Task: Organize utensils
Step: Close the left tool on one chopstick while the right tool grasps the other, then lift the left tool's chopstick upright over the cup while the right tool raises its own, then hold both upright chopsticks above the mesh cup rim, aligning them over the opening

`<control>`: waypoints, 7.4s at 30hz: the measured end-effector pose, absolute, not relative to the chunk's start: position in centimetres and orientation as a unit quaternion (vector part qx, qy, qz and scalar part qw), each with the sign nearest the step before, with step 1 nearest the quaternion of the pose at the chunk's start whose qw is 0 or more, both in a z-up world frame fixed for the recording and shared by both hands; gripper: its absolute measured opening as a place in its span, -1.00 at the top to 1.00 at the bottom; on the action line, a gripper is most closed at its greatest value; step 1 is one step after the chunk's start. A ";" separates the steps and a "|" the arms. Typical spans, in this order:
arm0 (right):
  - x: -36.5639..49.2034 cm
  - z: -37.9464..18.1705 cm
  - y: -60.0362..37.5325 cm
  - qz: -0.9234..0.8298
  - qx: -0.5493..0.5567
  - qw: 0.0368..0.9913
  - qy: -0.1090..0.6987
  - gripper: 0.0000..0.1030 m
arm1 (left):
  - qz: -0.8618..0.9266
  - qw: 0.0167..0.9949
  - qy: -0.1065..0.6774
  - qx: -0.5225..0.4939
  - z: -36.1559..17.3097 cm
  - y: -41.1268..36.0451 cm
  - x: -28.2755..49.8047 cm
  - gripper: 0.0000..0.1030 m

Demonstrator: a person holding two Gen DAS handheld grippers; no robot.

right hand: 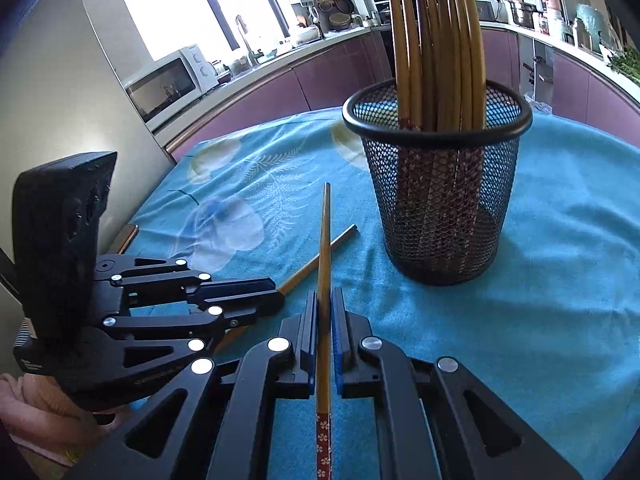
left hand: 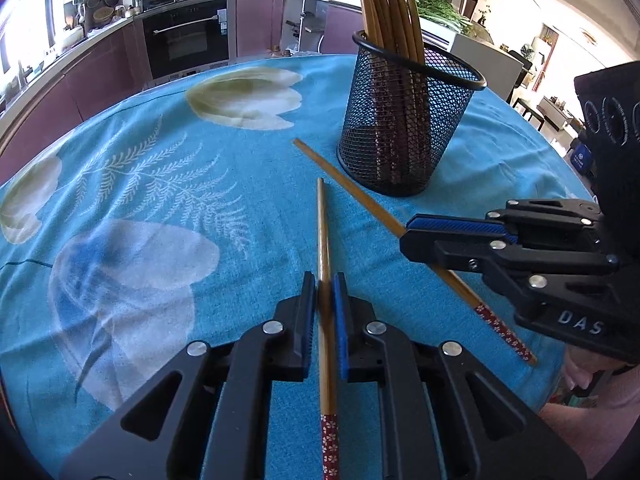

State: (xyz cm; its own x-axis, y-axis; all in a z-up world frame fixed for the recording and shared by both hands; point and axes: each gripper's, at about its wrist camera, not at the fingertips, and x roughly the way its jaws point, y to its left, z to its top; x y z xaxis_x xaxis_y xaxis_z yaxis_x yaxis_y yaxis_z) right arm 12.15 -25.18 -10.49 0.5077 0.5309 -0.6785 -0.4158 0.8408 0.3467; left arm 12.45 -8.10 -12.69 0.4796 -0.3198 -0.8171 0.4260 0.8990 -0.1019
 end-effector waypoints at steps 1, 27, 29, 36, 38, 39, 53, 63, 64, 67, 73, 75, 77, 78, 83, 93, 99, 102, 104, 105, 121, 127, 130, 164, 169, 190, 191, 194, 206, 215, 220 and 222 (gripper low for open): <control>12.0 -10.3 -25.2 0.274 0.069 0.867 0.410 0.89 | -0.217 0.858 0.461 0.059 -12.7 -8.2 12.5 0.80; 10.1 -6.2 -27.5 0.292 0.088 0.892 0.333 0.89 | -0.256 0.884 0.390 0.003 -6.3 -6.7 10.7 0.85; 9.9 -5.7 -27.8 0.291 0.090 0.895 0.325 0.89 | -0.262 0.885 0.385 -0.004 -5.8 -6.5 10.5 0.85; 9.6 -4.9 -28.7 0.290 0.094 0.901 0.308 0.89 | -0.278 0.887 0.368 -0.022 -4.2 -6.0 10.0 0.85; 9.5 -4.7 -28.9 0.290 0.094 0.903 0.304 0.89 | -0.283 0.886 0.366 -0.026 -3.9 -5.9 9.9 0.85; 9.4 -4.6 -29.0 0.290 0.095 0.903 0.302 0.89 | -0.286 0.886 0.365 -0.028 -3.8 -5.9 9.9 0.85; 9.4 -3.5 -29.8 0.284 0.097 0.911 0.283 0.89 | -0.294 0.890 0.347 -0.033 -2.4 -5.9 9.4 0.85; 9.4 -2.9 -30.2 0.283 0.096 0.914 0.272 0.89 | -0.297 0.894 0.334 -0.033 -1.4 -5.9 9.1 0.85; 9.5 -2.9 -30.2 0.283 0.097 0.915 0.272 0.89 | -0.297 0.894 0.333 -0.033 -1.3 -6.0 9.1 0.85; 9.5 -2.8 -30.0 0.282 0.096 0.915 0.271 0.89 | -0.298 0.894 0.332 -0.032 -1.2 -6.0 9.1 0.85; 9.6 -2.5 -30.3 0.280 0.095 0.917 0.267 0.89 | -0.298 0.896 0.327 -0.032 -0.8 -6.1 9.2 0.85; 9.6 -2.4 -30.3 0.279 0.095 0.918 0.265 0.89 | -0.298 0.897 0.326 -0.032 -0.6 -6.2 9.2 0.85; 9.6 -2.4 -30.3 0.278 0.094 0.919 0.264 0.89 | -0.298 0.897 0.324 -0.032 -0.5 -6.2 9.2 0.85; 9.7 -2.4 -30.4 0.278 0.094 0.919 0.264 0.89 | -0.298 0.898 0.323 -0.032 -0.5 -6.3 9.2 0.85; 9.8 -2.2 -30.2 0.276 0.093 0.920 0.261 0.89 | -0.299 0.899 0.319 -0.030 -0.2 -6.4 9.3 0.85; 10.1 -1.8 -30.5 0.272 0.093 0.924 0.254 0.89 | -0.299 0.901 0.313 -0.032 0.3 -6.5 9.6 0.85; 10.6 -1.6 -30.4 0.271 0.093 0.925 0.251 0.89 | -0.300 0.903 0.308 -0.030 0.8 -6.6 9.7 0.85; 10.6 -1.5 -30.4 0.271 0.093 0.925 0.249 0.89 | -0.300 0.904 0.305 -0.028 1.0 -6.7 9.7 0.85; 10.6 -1.4 -30.4 0.270 0.093 0.926 0.248 0.89 | -0.300 0.904 0.303 -0.026 1.2 -6.8 9.7 0.85; 10.7 -1.4 -30.4 0.270 0.093 0.926 0.248 0.89 | -0.300 0.905 0.302 -0.026 1.3 -6.9 9.7 0.85; 10.8 -1.0 -30.4 0.270 0.092 0.927 0.244 0.89 | -0.302 0.908 0.290 -0.016 2.7 -7.6 9.9 0.85; 10.8 -0.7 -30.5 0.270 0.091 0.928 0.242 0.89 | -0.303 0.909 0.285 -0.012 3.2 -7.9 10.1 0.85; 10.8 -0.3 -30.6 0.270 0.090 0.928 0.240 0.89 | -0.303 0.910 0.282 -0.011 3.5 -8.0 10.2 0.85; 11.5 1.1 -30.8 0.272 0.086 0.932 0.225 0.89 | -0.303 0.917 0.260 -0.002 4.9 -8.4 10.7 0.85; 11.5 1.4 -30.7 0.272 0.084 0.933 0.219 0.89 | -0.300 0.920 0.254 -0.002 5.0 -8.4 10.8 0.85; 11.3 2.3 -30.3 0.271 0.078 0.938 0.202 0.89 | -0.299 0.926 0.231 0.006 5.1 -8.9 10.5 0.85; 11.3 2.3 -30.3 0.271 0.078 0.938 0.201 0.89 | -0.299 0.926 0.230 0.006 5.1 -8.9 10.5 0.85; 11.3 2.3 -30.3 0.271 0.077 0.938 0.201 0.89 | -0.299 0.926 0.230 0.006 5.1 -8.9 10.5 0.85; 11.4 2.9 -30.4 0.268 0.080 0.940 0.196 0.89 | -0.300 0.927 0.226 0.007 5.1 -9.0 10.6 0.85; 11.7 3.3 -30.6 0.264 0.081 0.942 0.193 0.89 | -0.301 0.928 0.219 0.007 5.4 -8.8 10.6 0.85; 12.3 3.6 -30.8 0.263 0.085 0.942 0.192 0.89 | -0.301 0.929 0.215 0.006 5.6 -8.8 10.6 0.85; 12.5 3.7 -30.9 0.261 0.085 0.942 0.191 0.89 | -0.302 0.929 0.212 0.005 5.7 -9.0 10.6 0.85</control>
